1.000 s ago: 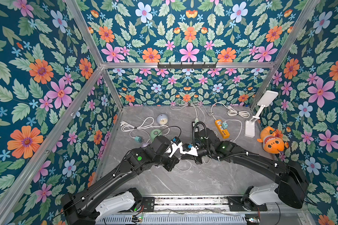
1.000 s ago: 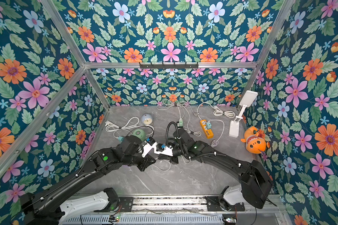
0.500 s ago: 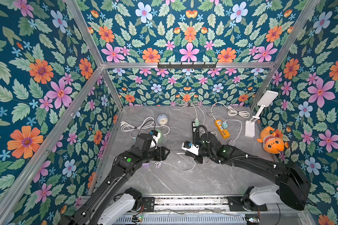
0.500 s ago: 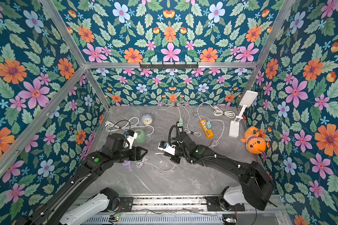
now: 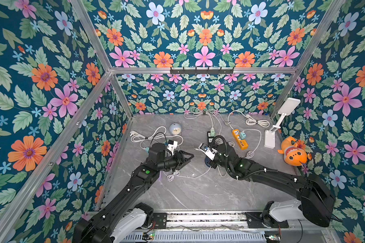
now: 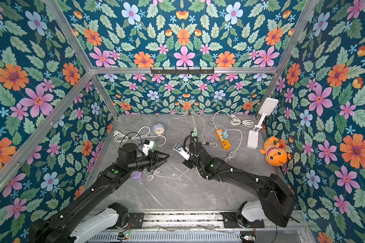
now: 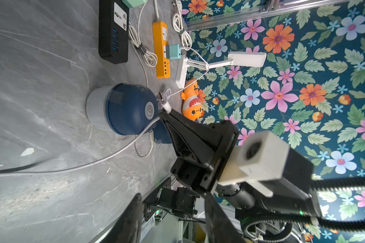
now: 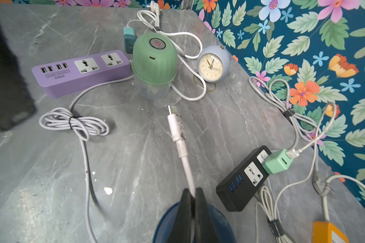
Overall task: Charge the cordless meat grinders
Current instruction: Pick up the charging cable from the center of the board.
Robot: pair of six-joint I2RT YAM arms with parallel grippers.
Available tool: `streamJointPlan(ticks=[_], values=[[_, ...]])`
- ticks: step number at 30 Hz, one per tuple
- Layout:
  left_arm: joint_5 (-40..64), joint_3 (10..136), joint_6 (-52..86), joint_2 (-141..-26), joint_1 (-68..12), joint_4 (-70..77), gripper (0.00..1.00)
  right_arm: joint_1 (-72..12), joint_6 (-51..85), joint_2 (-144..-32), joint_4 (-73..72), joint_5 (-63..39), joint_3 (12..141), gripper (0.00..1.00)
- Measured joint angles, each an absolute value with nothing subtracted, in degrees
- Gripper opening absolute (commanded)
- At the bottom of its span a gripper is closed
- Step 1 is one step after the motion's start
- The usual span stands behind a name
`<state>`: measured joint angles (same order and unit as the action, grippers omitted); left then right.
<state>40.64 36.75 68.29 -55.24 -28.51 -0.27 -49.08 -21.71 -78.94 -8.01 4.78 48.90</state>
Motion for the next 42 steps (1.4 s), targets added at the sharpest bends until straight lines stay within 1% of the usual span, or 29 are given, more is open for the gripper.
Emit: streamJointPlan(ticks=[6, 15, 21, 37, 42], values=[[39.75, 31.77, 74.13, -55.96, -27.49, 7.07, 0.46, -53.25, -24.49, -80.86, -10.22, 7.29, 49.76, 0.0], [37.87, 29.12, 77.62, -53.49, -25.17, 12.12, 0.42, -53.91, -25.47, -81.76, -10.7, 8.05, 50.5, 0.0], [37.47, 28.21, 78.0, -53.98, -24.71, 13.23, 0.36, -54.76, -25.89, -82.02, -10.87, 7.73, 50.52, 0.0], [38.15, 28.08, 78.0, -55.24, -24.1, 14.79, 0.18, -56.01, -26.09, -82.89, -10.57, 7.14, 50.65, 0.0], [38.5, 28.08, 77.78, -55.24, -24.03, 14.76, 0.09, -56.31, -26.13, -83.0, -10.44, 7.11, 50.85, 0.0]])
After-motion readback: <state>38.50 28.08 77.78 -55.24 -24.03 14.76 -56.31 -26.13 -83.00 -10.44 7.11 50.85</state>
